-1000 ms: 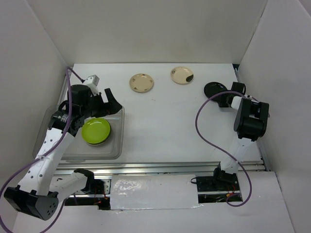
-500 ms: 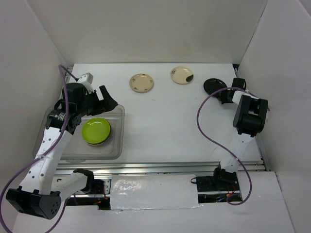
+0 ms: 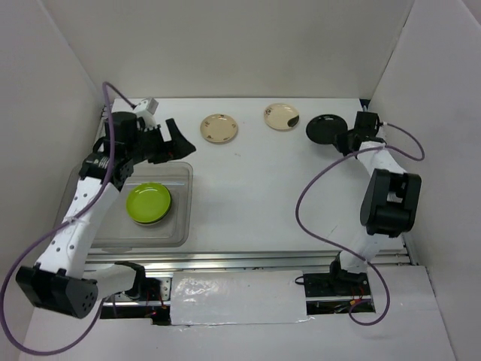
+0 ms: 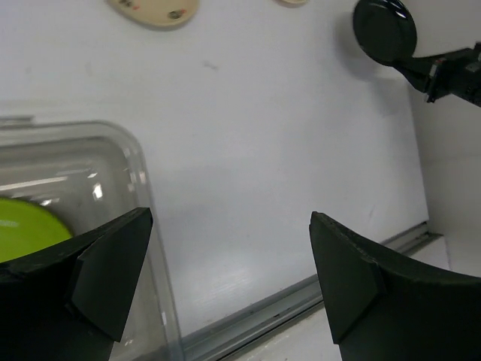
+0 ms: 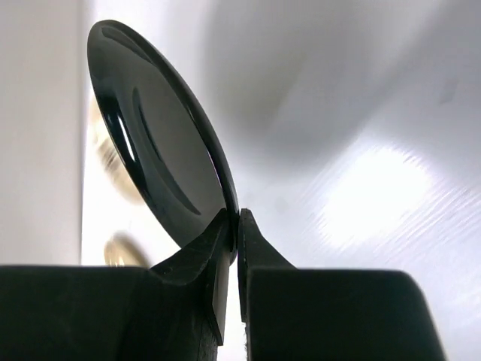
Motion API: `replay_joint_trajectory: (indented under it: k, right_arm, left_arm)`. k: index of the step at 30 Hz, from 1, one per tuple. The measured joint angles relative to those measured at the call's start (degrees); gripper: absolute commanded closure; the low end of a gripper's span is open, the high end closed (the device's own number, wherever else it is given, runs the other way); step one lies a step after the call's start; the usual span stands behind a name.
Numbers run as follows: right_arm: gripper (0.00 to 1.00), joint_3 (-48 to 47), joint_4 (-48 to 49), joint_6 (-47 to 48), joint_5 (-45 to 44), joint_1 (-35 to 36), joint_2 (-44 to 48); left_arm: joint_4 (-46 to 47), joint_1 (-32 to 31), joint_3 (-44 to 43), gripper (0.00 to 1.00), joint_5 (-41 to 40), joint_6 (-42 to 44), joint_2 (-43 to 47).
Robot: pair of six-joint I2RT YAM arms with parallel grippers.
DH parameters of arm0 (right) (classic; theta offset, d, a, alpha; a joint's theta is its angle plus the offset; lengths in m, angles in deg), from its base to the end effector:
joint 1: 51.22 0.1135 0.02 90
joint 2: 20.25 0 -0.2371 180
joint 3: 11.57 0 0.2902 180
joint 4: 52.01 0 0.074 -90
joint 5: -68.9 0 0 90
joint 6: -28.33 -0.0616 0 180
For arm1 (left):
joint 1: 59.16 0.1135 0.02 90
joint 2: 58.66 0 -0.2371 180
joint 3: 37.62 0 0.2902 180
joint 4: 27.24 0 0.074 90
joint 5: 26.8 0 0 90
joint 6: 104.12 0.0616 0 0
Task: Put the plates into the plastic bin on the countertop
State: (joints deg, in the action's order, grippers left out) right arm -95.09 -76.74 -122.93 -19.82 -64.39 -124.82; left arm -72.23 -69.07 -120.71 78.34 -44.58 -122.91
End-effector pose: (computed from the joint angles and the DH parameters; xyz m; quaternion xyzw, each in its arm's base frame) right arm 0.4336 -0.1001 0.1416 0.5569 0.7403 0.1628 0.3395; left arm 0.3040 -0.0694 0.3619 -0.0815 0.8403 -0.2858 0.4534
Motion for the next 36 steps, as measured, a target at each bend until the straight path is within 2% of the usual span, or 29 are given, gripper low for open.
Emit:
replay_joint_trajectory:
  k: [4, 8, 12, 15, 19, 20, 22, 24, 25, 26, 28, 29, 30, 31, 32, 33, 36]
  right_arm:
    - [1.0, 2.03, -1.05, 9.35, 0.09, 6.12, 12.48]
    - [1.0, 4.96, -0.42, 16.44, 10.64, 12.33, 20.57]
    - [1.0, 8.76, 4.72, 17.99, 27.82, 17.88, 20.39]
    - [1.0, 10.82, 7.32, 16.9, 37.27, 21.79, 18.43]
    - [1.0, 11.96, 11.19, 14.91, 43.45, 24.76, 17.79]
    - [1.0, 12.09, 12.11, 14.56, 44.17, 25.09, 17.84]
    - [1.0, 12.11, 12.87, 14.4, 44.61, 25.79, 17.92]
    - [1.0, 12.11, 12.79, 14.43, 44.52, 26.23, 18.32]
    - [1.0, 12.11, 12.76, 14.45, 44.39, 26.36, 18.53]
    - [1.0, 12.11, 12.76, 14.45, 44.17, 26.47, 18.75]
    - [1.0, 12.11, 12.76, 14.45, 43.78, 26.6, 19.02]
    - [0.96, 12.11, 12.74, 14.49, 43.39, 26.73, 19.06]
    - [0.83, 12.11, 12.61, 14.6, 43.17, 26.93, 19.06]
    - [0.58, 12.09, 12.61, 14.64, 43.01, 27.1, 19.06]
    - [0.03, 12.09, 12.44, 14.27, 42.91, 27.19, 19.06]
    - [0.0, 12.09, 12.44, 14.05, 42.8, 27.17, 19.06]
    - [0.0, 12.15, 11.69, 15.15, 40.76, 26.69, 19.47]
  left_arm:
    - [5.46, -3.15, -5.99, 0.01, 6.88, -1.16, -8.72]
    - [9.62, -5.73, -10.95, 0.01, 12.15, -2.67, -17.44]
    - [13.18, -7.61, -12.0, 0.01, 16.96, -4.28, -22.75]
    - [14.4, -8.63, -12.44, 0.01, 19.34, -4.55, -25.44]
    - [14.45, -9.35, -12.46, 0.07, 19.63, -4.52, -27.15]
    - [14.32, -9.42, -12.46, 0.11, 19.54, -4.52, -27.36]
    - [13.88, -9.44, -12.44, 0.13, 19.06, -4.42, -27.65]
    - [12.9, -9.44, -12.44, 0.23, 17.94, -4.2, -27.71]
    - [12.52, -9.44, -12.44, 0.31, 17.53, -4.15, -27.71]
    - [12.09, -9.44, -12.44, 0.57, 17.2, -4.13, -27.71]
    - [11.45, -9.44, -12.46, 0.85, 16.52, -4.13, -27.71]
    - [11.23, -9.44, -12.46, 1.0, 16.2, -4.07, -27.71]
    - [10.99, -9.42, -12.52, 1.0, 15.74, -4.11, -27.71]
    - [10.56, -9.42, -12.55, 1.0, 15.1, -3.98, -27.71]
    - [9.97, -9.42, -12.55, 1.0, 14.6, -3.89, -27.58]
    - [8.94, -9.33, -12.55, 1.0, 13.18, -3.82, -27.28]
    - [5.25, -8.2, -11.63, 1.0, 7.19, -4.35, -24.11]
